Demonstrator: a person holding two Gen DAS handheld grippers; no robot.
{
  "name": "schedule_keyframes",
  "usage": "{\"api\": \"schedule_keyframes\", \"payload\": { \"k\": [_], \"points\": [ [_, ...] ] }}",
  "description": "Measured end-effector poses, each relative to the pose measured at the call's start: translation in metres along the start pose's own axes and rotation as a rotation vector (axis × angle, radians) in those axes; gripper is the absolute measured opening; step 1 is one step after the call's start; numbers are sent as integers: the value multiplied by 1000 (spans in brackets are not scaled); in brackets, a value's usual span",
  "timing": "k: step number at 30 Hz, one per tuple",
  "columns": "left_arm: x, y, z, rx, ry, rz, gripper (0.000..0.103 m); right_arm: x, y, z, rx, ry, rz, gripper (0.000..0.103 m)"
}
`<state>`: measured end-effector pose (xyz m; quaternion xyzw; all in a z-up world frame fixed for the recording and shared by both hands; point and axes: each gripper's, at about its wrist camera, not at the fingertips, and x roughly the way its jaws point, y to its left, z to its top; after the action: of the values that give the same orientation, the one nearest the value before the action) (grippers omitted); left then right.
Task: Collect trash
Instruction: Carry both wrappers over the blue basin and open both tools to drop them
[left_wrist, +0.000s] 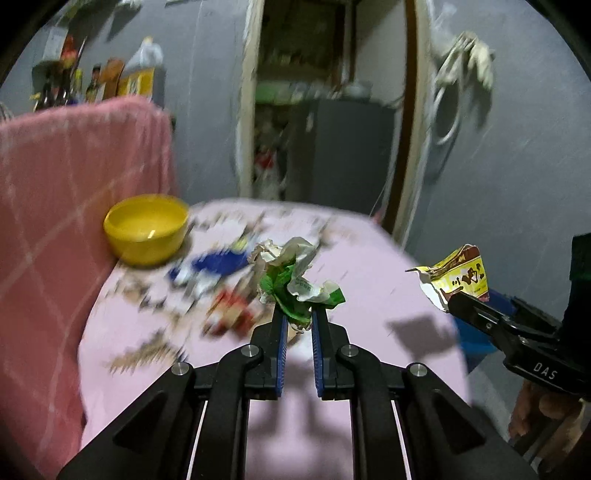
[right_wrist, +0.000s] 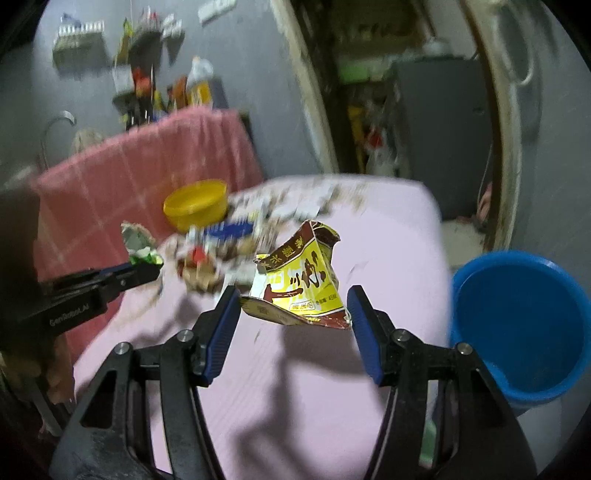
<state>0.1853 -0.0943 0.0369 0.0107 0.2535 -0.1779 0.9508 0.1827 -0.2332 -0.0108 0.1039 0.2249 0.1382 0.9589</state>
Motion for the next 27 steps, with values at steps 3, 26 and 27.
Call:
{"api": "schedule_keyframes", "payload": {
  "k": [3, 26, 27],
  "points": [
    [1, -26, 19, 16, -85, -58, 10, -27, -14, 18, -8, -121, -47, 68],
    [175, -191, 63, 194, 195, -374, 11, -69, -189, 6, 213, -213, -372, 68],
    [184, -192, 59, 190, 231, -376, 14, -66, -195, 0, 233, -194, -375, 69]
  ]
}}
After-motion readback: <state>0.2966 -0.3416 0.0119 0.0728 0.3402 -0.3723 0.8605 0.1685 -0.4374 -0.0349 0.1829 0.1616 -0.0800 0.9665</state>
